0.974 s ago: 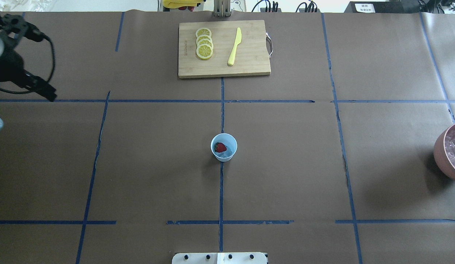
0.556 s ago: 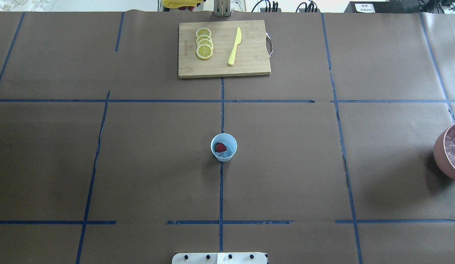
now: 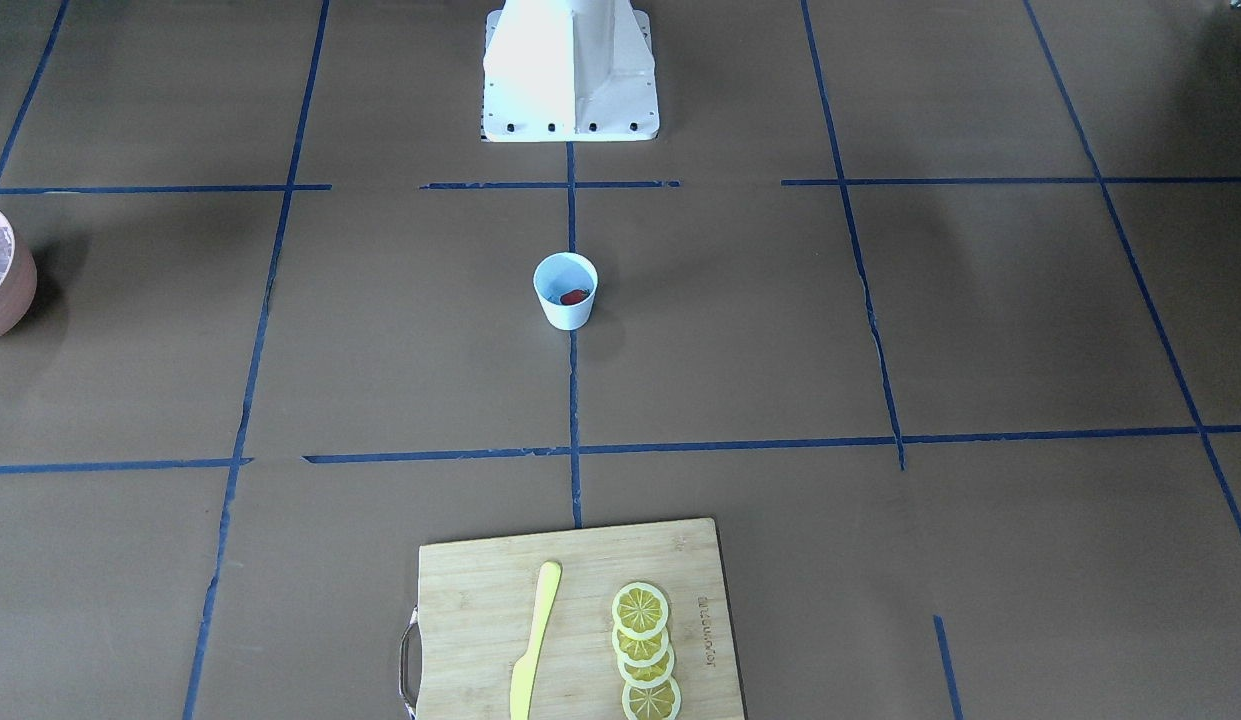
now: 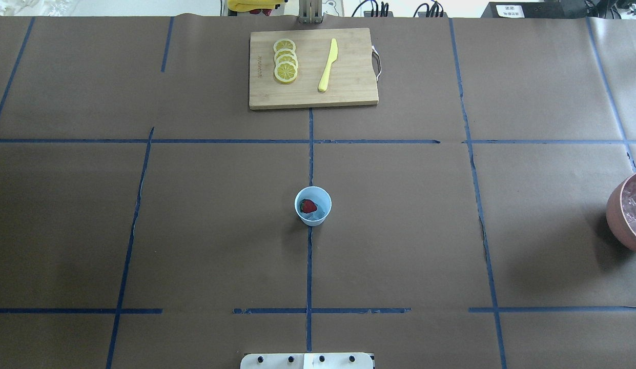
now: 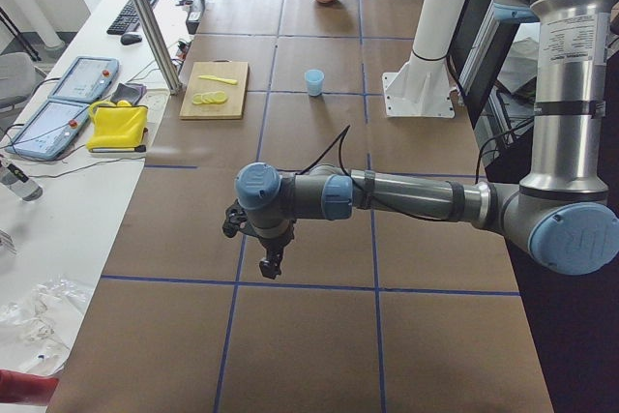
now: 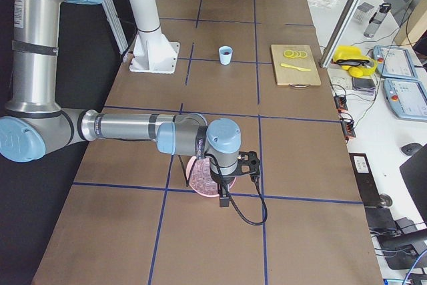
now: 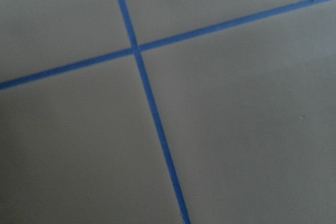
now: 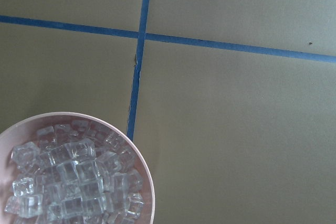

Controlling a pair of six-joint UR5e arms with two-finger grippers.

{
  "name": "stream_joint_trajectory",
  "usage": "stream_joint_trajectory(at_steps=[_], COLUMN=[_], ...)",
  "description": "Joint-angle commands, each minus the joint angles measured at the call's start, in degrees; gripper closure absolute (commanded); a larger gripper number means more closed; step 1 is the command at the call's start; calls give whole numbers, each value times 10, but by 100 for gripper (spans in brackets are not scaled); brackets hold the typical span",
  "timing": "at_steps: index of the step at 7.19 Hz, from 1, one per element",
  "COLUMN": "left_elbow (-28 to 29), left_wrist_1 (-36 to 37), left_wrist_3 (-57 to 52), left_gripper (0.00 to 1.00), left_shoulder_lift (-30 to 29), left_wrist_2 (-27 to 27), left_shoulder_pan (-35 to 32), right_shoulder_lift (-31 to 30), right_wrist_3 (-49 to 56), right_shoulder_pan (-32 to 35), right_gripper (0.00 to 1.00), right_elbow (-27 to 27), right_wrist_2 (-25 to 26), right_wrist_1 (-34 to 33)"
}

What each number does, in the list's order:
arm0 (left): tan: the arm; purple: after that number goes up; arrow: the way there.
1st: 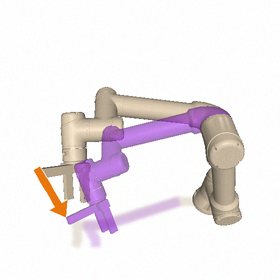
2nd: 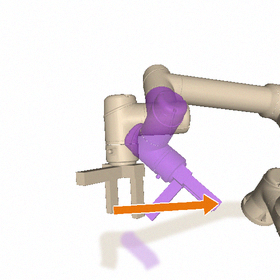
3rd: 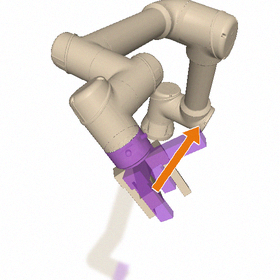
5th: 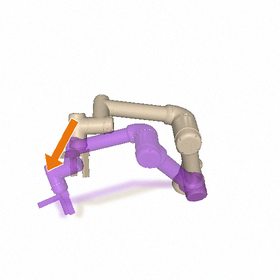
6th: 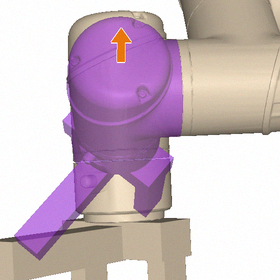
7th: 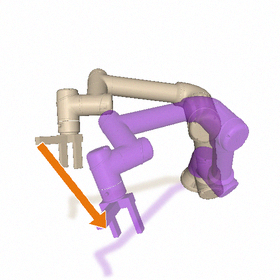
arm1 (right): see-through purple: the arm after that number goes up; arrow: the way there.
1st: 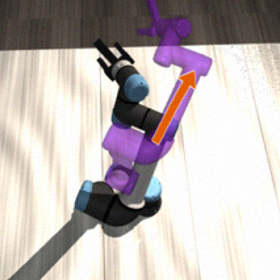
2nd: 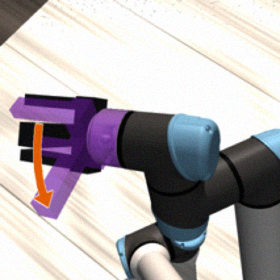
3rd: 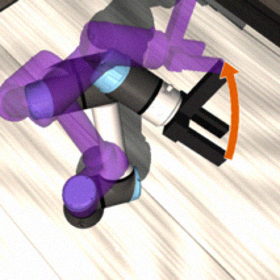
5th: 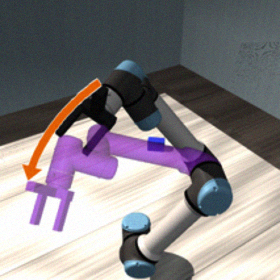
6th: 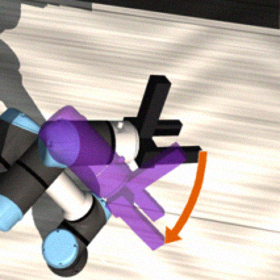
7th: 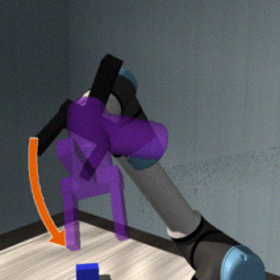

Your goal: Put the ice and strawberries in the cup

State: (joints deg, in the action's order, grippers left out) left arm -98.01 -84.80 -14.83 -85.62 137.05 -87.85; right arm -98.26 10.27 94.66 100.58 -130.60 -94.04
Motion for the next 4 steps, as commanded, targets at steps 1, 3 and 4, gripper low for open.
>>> stream_joint_trajectory(at_steps=[1,3,4], left_elbow=[7,14,13], left_wrist_1=[-52,-52,-53], left_wrist_3=[2,4,3], left_gripper=[0,0,0], left_shoulder_lift=[16,8,8], left_wrist_2=[-5,-49,-50], left_shoulder_pan=[-21,-23,-23], right_shoulder_lift=[1,1,1], right_wrist_3=[0,0,0], right_shoulder_pan=[0,0,0], right_gripper=[0,1,0], right_elbow=[0,1,1], right_wrist_2=[0,0,0], right_wrist_1=[0,0,0])
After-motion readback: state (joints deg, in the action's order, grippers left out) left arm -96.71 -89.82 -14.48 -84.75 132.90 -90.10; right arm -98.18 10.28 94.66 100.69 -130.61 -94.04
